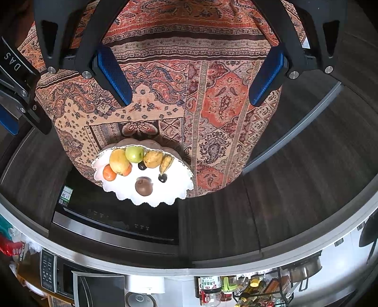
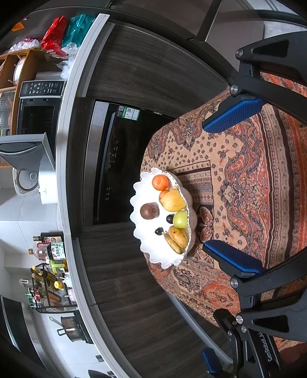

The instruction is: Organize fruits

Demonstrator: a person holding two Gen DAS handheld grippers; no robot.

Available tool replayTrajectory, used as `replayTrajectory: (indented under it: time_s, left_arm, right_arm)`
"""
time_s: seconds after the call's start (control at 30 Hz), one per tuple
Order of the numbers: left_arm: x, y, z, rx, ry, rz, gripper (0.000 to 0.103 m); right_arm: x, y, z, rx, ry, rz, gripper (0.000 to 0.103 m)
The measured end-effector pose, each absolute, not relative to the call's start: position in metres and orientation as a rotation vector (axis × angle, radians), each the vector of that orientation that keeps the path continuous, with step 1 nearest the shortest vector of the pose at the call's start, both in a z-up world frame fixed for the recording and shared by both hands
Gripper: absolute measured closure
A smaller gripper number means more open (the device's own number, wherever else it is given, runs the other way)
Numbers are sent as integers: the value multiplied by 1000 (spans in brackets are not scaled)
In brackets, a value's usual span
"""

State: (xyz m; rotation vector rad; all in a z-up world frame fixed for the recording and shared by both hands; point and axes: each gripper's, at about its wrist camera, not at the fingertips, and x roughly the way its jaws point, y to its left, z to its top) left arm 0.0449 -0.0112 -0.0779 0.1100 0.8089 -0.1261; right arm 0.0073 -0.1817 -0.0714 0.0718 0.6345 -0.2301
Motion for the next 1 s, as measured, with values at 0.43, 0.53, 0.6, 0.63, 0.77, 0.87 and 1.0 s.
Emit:
replayTrajectory:
  time_s: [0.43, 0.53, 0.6, 0.63, 0.77, 0.87, 1.0]
  left_arm:
    - [43, -11, -73, 110, 791, -131, 3]
    - [42, -11, -72, 113, 786, -128, 3]
    - [41, -11, -72, 109, 786, -132, 3]
    - [41, -11, -72, 109, 785, -131, 3]
    - [42, -10, -72, 104, 791, -135, 3]
    - [42, -11, -73, 104, 795, -138, 3]
    - [42, -11, -73, 107, 792, -136, 3]
  right_arm:
    - [7, -182, -70, 83, 628, -225, 10]
    - [7, -182, -70, 83, 627, -225, 10]
    - [7, -182, -70, 84, 627, -225, 10]
    - [7, -182, -70, 85, 627, -225, 10]
    - [7, -182, -70, 85, 629, -225, 10]
    - [7, -182, -71, 86, 630, -225, 10]
    - [7, -181, -71, 88, 630, -226, 10]
